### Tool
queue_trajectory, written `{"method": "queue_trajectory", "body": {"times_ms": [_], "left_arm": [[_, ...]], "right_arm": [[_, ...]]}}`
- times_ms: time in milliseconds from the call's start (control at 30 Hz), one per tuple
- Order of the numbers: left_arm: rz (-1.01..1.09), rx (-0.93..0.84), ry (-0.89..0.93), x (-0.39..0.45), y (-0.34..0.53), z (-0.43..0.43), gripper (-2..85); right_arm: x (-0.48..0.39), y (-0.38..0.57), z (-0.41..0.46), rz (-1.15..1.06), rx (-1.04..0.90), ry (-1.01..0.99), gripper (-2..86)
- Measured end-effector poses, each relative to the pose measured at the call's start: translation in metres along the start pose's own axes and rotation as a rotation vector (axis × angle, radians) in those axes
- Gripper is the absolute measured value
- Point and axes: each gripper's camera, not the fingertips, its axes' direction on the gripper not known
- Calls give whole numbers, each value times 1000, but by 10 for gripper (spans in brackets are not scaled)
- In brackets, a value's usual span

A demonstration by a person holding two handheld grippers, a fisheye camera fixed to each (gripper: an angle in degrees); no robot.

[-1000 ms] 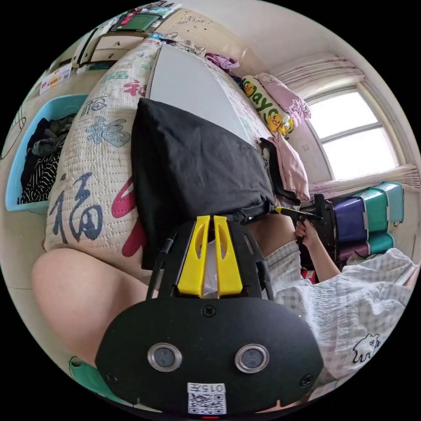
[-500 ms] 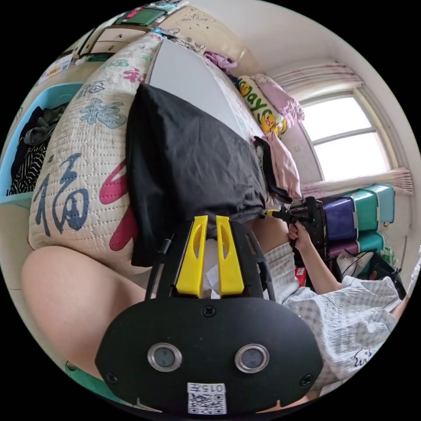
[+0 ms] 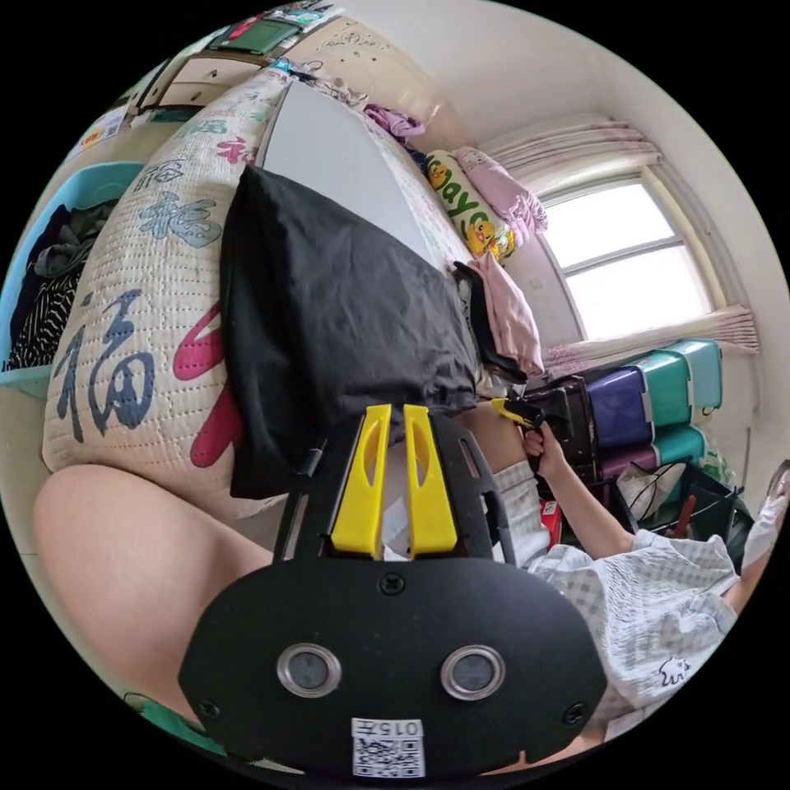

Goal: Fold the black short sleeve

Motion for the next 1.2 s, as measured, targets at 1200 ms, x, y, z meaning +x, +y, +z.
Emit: {"method": "queue_trajectory", "body": {"times_ms": [1200], "left_arm": [[429, 817, -571, 106, 262, 71, 232]], "right_arm": [[-199, 278, -22, -313, 722, 492, 3]]}}
